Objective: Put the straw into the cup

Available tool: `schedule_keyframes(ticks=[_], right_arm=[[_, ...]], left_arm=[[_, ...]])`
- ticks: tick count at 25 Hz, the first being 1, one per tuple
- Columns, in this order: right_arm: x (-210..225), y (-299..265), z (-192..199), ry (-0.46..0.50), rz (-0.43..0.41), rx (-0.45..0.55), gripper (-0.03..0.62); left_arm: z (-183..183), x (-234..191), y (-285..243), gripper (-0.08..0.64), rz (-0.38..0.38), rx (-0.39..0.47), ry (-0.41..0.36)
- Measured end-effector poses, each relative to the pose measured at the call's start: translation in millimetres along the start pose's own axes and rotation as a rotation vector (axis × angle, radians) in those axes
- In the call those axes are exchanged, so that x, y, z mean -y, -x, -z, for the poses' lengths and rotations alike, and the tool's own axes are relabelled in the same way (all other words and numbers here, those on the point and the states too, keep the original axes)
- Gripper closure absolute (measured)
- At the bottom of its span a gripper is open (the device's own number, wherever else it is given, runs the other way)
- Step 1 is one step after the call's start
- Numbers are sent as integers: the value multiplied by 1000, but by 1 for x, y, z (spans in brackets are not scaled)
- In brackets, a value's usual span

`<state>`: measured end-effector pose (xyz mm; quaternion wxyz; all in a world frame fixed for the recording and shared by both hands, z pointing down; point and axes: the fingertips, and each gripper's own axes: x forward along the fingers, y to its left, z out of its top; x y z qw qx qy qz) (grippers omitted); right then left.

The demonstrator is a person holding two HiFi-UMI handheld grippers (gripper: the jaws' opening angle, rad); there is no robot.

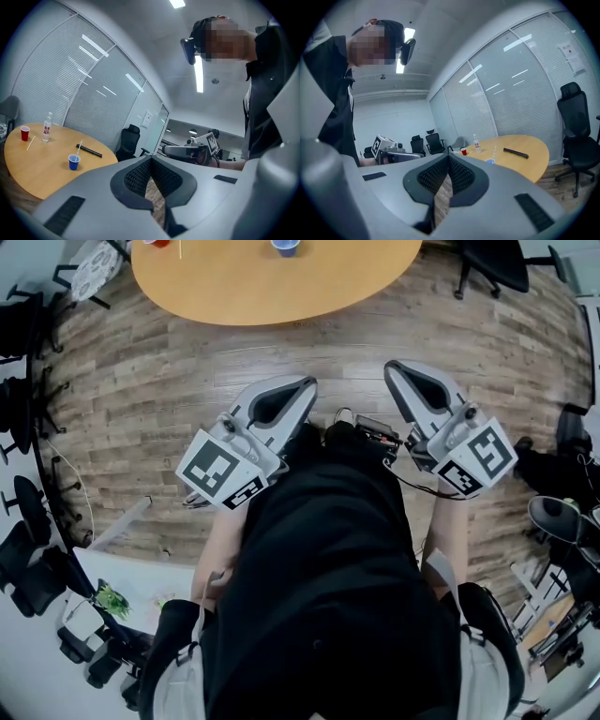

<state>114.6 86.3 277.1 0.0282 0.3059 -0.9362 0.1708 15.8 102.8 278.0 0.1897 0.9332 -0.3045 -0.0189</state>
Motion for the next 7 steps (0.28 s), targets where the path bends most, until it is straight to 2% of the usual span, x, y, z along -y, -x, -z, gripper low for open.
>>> schedule_keyframes(ticks=[7], right_arm=[[-13,1,0,23,-9,-2,574]], left_arm=[[5,4,4,549,6,-4,-3]])
